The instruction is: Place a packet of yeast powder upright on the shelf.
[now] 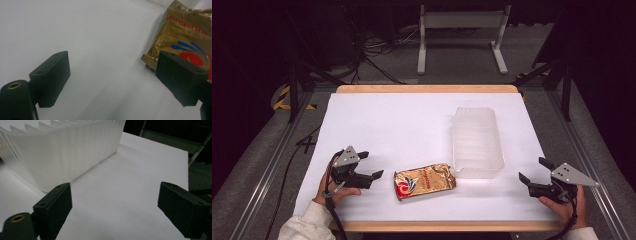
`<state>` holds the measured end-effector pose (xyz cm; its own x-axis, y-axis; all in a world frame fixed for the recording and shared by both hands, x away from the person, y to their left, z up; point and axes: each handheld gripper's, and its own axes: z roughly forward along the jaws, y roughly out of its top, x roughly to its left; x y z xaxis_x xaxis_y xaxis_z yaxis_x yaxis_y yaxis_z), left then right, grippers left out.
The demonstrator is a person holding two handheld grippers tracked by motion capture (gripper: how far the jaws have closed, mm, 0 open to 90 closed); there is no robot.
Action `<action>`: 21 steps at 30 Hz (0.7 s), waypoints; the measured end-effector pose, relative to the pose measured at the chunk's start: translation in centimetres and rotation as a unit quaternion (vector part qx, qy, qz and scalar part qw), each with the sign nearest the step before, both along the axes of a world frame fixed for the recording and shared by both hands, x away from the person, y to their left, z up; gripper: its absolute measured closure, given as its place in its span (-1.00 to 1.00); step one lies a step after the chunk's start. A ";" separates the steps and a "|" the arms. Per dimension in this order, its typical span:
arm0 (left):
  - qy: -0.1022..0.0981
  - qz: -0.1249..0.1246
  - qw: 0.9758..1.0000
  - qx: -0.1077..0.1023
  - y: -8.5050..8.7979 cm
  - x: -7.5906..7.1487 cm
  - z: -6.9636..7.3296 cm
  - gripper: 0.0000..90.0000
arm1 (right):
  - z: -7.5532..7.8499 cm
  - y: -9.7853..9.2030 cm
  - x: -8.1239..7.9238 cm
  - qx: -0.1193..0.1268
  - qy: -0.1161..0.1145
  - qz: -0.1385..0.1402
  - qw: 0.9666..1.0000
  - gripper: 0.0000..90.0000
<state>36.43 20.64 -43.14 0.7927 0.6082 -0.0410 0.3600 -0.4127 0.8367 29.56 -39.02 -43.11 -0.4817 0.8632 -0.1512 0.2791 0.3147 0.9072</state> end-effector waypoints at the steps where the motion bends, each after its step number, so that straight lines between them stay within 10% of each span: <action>1: 0.002 -0.003 1.000 -0.003 -0.1 0.0 0.1 -0.70 | 0.0 0.0 0.0 0.000 0.000 0.001 1.000 -0.71; 12: -0.006 -0.045 0.999 0.010 -2.0 0.7 1.6 -0.68 | 0.1 0.0 -0.5 -0.011 0.005 -0.006 1.000 -0.70; 21: 0.006 -0.121 0.992 0.048 -7.2 2.0 2.8 -0.61 | 0.0 -0.3 -1.3 -0.013 0.010 -0.012 1.000 -0.70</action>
<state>38.39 13.40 -40.31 0.9154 0.4026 -0.0026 0.2509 -0.5653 0.7858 28.30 -39.34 -43.09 -0.4637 0.8707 -0.1636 0.3056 0.3305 0.8929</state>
